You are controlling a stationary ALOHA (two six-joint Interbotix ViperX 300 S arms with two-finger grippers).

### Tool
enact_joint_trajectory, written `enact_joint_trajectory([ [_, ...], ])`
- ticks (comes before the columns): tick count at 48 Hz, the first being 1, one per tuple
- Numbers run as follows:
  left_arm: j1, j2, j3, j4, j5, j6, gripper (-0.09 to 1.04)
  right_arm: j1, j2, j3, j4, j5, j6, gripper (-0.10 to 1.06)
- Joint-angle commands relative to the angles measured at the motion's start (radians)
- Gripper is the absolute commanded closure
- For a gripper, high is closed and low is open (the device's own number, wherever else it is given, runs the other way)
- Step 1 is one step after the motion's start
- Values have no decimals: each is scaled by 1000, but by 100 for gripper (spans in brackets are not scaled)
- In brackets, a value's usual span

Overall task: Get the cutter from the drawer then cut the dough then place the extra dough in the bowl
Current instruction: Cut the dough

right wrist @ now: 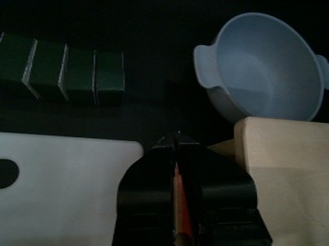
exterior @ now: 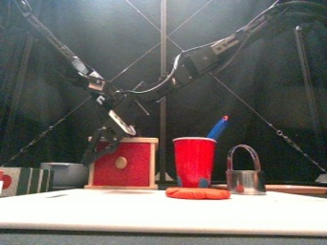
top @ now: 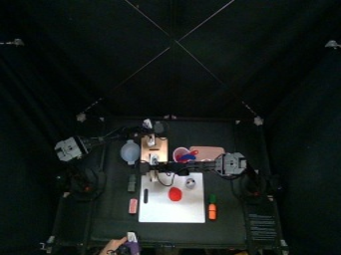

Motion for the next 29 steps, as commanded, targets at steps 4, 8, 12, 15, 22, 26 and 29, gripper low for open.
enact_joint_trajectory([
  [4,0,-15,-18,2,-17,-9,55,38,-97,-6,11,-2,0,61],
  [8,-2,-23,-17,-3,-25,-14,55,83,-146,29,17,-2,-2,61],
  [12,-2,-37,-14,-9,-28,-15,55,118,-196,81,23,-2,0,61],
  [15,-2,-52,-12,-17,-43,-15,55,140,-241,133,38,-3,2,61],
  [22,-11,-98,15,-20,-170,-15,54,170,-370,295,129,-9,3,61],
  [26,-20,-124,38,-20,-268,-17,54,170,-446,373,206,0,2,61],
  [29,-32,-144,55,-32,-331,-18,54,170,-502,423,256,8,0,61],
])
